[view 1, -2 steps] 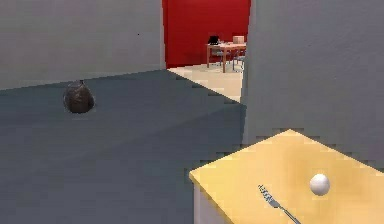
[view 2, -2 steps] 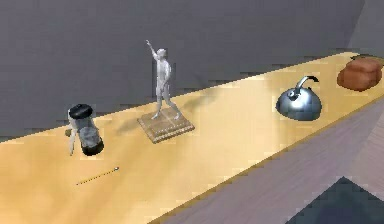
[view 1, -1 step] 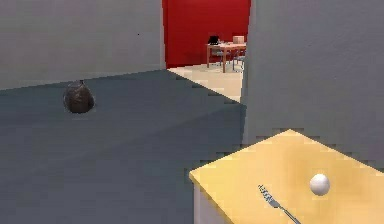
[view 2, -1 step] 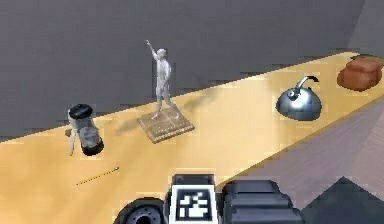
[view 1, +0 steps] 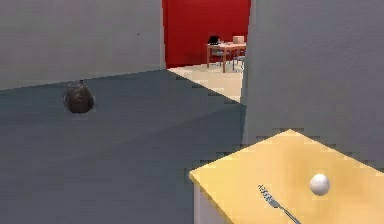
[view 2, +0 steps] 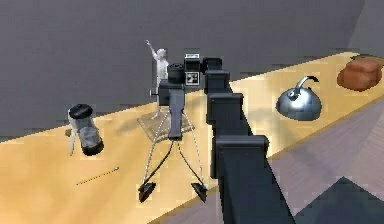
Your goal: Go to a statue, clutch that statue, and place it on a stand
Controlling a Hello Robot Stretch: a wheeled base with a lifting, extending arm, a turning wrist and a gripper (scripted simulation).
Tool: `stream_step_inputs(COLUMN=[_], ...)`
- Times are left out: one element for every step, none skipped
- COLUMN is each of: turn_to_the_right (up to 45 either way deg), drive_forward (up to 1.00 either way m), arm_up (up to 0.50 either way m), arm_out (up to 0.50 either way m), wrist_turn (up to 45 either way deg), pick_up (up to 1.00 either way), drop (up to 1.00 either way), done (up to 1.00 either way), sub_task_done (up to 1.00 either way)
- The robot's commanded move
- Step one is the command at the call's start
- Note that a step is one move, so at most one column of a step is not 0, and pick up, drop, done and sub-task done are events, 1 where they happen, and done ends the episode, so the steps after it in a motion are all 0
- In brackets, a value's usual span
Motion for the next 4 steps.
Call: stream_step_inputs(turn_to_the_right=[0.0,0.0,0.0,0.0], drive_forward=[0.00,0.00,0.00,0.00], arm_up=[0.00,0.00,0.00,0.00], arm_out=[0.00,0.00,0.00,0.00], wrist_turn=[45.0,45.0,45.0,9.0], pick_up=[0.00,0.00,0.00,0.00], drop=[0.00,0.00,0.00,0.00], done=[0.00,0.00,0.00,0.00], sub_task_done=[0.00,0.00,0.00,0.00])
